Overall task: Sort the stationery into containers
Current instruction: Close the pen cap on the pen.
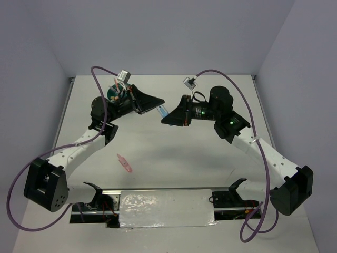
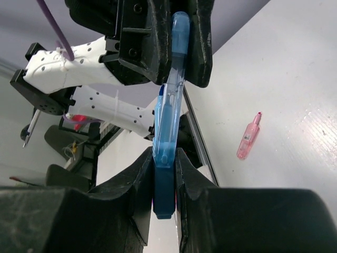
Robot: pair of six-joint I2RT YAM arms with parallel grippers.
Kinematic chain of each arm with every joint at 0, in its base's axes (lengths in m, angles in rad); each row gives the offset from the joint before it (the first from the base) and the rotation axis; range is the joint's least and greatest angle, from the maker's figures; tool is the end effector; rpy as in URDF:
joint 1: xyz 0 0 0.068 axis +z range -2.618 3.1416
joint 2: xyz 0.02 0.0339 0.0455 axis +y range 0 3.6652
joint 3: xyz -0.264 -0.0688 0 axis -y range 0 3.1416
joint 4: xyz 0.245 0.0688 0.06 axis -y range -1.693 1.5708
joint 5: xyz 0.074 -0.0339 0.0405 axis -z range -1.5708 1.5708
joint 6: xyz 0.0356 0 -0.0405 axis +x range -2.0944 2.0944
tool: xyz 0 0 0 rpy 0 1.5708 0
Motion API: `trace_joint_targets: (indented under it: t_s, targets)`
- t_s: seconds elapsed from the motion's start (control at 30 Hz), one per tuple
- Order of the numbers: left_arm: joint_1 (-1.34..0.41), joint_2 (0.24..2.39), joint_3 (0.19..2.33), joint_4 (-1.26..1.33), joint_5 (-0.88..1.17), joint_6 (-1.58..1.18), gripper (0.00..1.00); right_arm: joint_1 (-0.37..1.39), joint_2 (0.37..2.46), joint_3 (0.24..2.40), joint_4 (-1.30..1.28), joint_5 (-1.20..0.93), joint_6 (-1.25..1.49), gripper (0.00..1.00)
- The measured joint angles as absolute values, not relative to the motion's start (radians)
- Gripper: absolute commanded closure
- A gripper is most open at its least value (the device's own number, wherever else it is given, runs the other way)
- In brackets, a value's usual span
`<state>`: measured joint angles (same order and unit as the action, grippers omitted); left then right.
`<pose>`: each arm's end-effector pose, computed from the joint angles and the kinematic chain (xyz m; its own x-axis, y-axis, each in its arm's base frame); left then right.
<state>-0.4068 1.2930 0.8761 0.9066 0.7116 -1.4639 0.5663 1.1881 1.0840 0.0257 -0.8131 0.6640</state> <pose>0.2525 -0.1341 0.3705 -0.7781 -0.4847 -0.3996 0.5179 -0.1352 -0.8447 0.2135 0.1664 0.3849 -0.6559 0.0849 -0.7501 -0.7309 0.1767 0.6592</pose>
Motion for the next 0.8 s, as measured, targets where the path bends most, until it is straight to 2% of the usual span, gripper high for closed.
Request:
trace_joint_targets:
  t_s: [0.57, 0.67, 0.8]
  targets:
    - [-0.44, 1.266, 0.907, 0.808, 0.667, -1.362, 1.0, 0.571, 1.243, 1.2, -0.068, -0.755, 0.72, 1.0]
    - [-0.464, 1.253, 0.908, 0.811, 0.613, -1.36, 1.0, 0.567, 1.332, 1.34, -0.139, -0.795, 0.713, 1.0]
    - [-0.469, 1.19, 0.915, 0.813, 0.419, -1.327, 1.0, 0.562, 1.521, 1.649, -0.278, -0.925, 0.697, 1.0]
